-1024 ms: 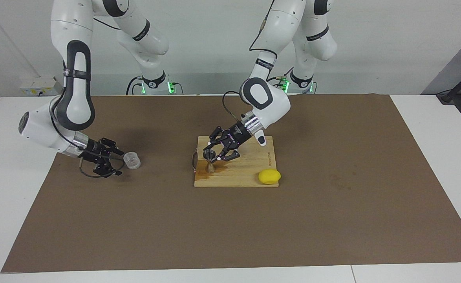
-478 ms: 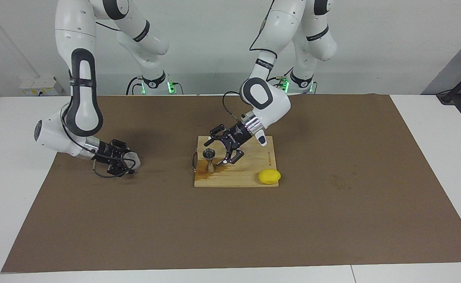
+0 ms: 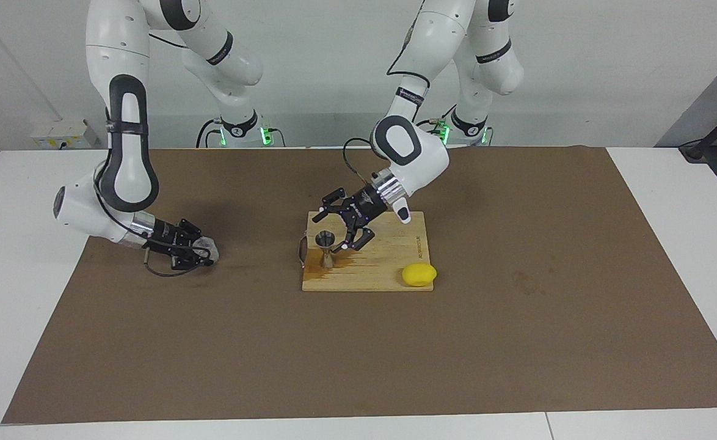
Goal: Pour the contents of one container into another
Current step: 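Set the metal cup down while the right gripper grasps the glass cup, then release the cup with the left gripper while the right gripper lifts the glass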
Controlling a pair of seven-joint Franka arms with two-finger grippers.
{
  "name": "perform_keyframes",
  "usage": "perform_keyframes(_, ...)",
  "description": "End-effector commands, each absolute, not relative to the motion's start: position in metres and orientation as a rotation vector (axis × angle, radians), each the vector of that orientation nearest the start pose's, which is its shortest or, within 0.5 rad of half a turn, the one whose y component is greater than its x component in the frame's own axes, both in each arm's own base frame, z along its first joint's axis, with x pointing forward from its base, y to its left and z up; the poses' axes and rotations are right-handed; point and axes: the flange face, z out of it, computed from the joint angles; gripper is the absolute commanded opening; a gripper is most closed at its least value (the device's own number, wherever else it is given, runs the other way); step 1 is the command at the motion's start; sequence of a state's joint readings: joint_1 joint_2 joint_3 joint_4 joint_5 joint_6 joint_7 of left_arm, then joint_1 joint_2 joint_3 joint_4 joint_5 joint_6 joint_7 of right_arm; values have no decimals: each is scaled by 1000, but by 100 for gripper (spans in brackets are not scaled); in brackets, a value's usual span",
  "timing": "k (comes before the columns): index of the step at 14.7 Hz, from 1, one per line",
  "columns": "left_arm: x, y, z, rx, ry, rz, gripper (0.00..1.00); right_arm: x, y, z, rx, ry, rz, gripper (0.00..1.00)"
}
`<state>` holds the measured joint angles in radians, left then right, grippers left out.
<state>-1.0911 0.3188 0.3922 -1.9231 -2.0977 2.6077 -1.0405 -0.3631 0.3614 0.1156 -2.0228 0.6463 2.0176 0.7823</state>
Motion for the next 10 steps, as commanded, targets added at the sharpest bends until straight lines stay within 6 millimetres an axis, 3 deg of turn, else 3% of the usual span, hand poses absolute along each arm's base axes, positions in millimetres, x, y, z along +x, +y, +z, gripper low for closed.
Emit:
perform_keyframes(1,488,-371,388,956,1770,-784,100,556,-104,280,-1955,1698,613,0)
perform_keyframes(3,503,-342,408,982,1770,-672,100,560,-98,294,-1930,1743,594,0)
perform_keyframes(10,573,-218,468,1227,1695,-156,100,597,-9,358,-1899,1850,533,0)
